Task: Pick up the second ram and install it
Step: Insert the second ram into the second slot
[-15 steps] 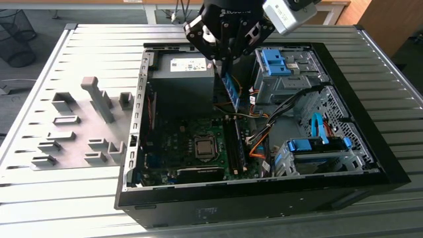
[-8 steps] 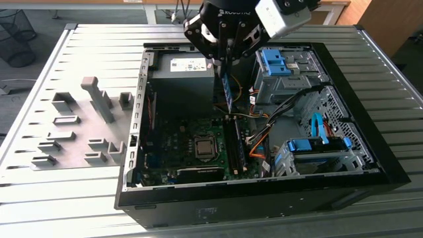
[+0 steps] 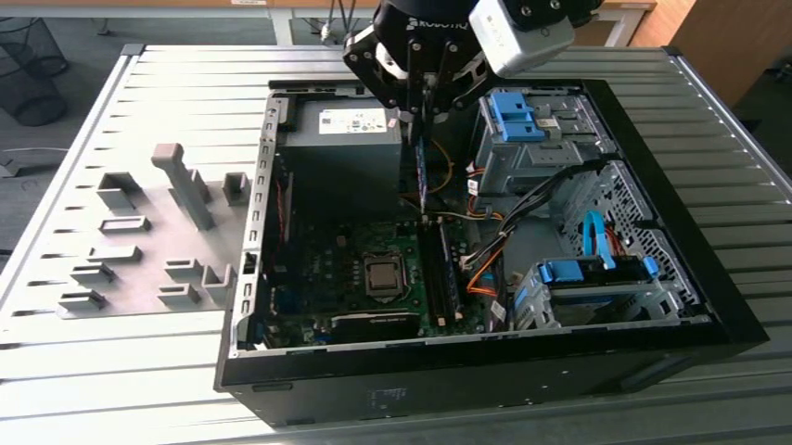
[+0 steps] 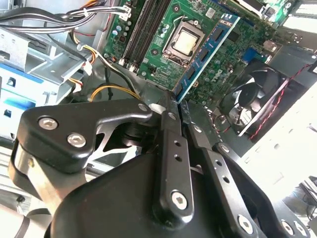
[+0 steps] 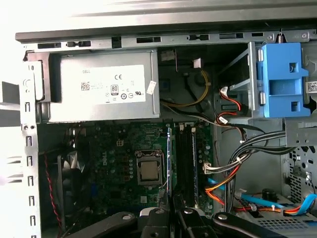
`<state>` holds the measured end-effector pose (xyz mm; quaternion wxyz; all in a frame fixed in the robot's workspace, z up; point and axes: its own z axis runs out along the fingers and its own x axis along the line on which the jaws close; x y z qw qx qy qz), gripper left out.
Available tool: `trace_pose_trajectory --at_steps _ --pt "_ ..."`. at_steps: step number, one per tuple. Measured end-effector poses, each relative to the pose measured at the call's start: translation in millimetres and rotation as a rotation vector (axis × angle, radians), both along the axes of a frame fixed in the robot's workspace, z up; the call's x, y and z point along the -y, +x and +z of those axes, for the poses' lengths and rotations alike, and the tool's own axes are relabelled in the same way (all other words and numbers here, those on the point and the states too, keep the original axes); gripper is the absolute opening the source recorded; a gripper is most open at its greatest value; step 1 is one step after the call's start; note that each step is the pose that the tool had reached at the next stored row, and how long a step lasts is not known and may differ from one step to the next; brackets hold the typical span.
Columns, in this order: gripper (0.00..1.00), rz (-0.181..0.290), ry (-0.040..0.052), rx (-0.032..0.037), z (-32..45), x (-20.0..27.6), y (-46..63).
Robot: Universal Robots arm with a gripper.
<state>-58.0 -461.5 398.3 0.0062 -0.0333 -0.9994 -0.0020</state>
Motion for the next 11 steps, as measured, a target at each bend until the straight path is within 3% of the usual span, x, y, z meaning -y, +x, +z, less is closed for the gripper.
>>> trace_pose_trajectory --at_steps 7,11 --pt "0.14 -0.001 0.0001 0.0 0.0 0.0 0.0" --pt "0.14 -0.065 -0.0001 -0.0001 -0.6 0.0 0.0"
